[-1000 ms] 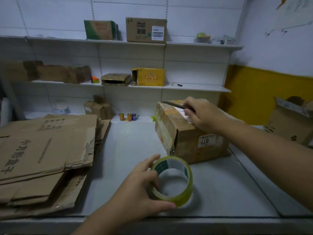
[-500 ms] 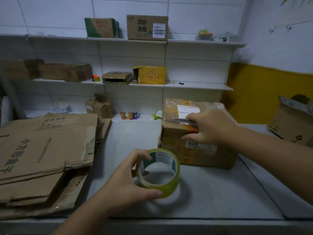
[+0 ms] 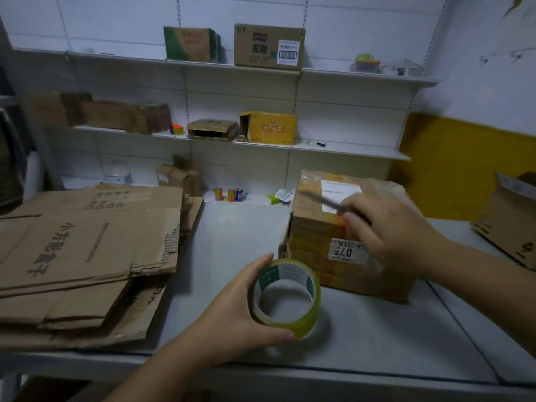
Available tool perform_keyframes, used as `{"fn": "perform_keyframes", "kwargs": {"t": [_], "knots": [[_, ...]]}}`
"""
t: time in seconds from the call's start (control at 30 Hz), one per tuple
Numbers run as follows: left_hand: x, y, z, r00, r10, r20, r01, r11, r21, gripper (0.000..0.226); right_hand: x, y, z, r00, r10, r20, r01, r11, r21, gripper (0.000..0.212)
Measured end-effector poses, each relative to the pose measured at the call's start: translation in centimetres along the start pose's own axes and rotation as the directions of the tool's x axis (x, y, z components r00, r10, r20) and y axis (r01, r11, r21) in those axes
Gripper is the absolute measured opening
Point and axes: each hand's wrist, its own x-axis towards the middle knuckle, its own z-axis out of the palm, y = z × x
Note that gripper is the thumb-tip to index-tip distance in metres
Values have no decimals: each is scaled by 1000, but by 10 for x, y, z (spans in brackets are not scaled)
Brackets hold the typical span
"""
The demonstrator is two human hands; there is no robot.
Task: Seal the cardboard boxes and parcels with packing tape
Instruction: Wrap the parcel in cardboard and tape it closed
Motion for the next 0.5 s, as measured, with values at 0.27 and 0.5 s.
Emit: {"fn": "perform_keyframes", "kwargs": {"t": [0.27,0.5], "knots": [[-9,-1,11,992,69,-108,-65,997,35,103,-13,-9,36,971,-7,239,-3,999,38,14],[-10,2,11,998,23,-58,-21,999,32,104,-3,-26,33,994,-76,81,60,982,179,9]]}}
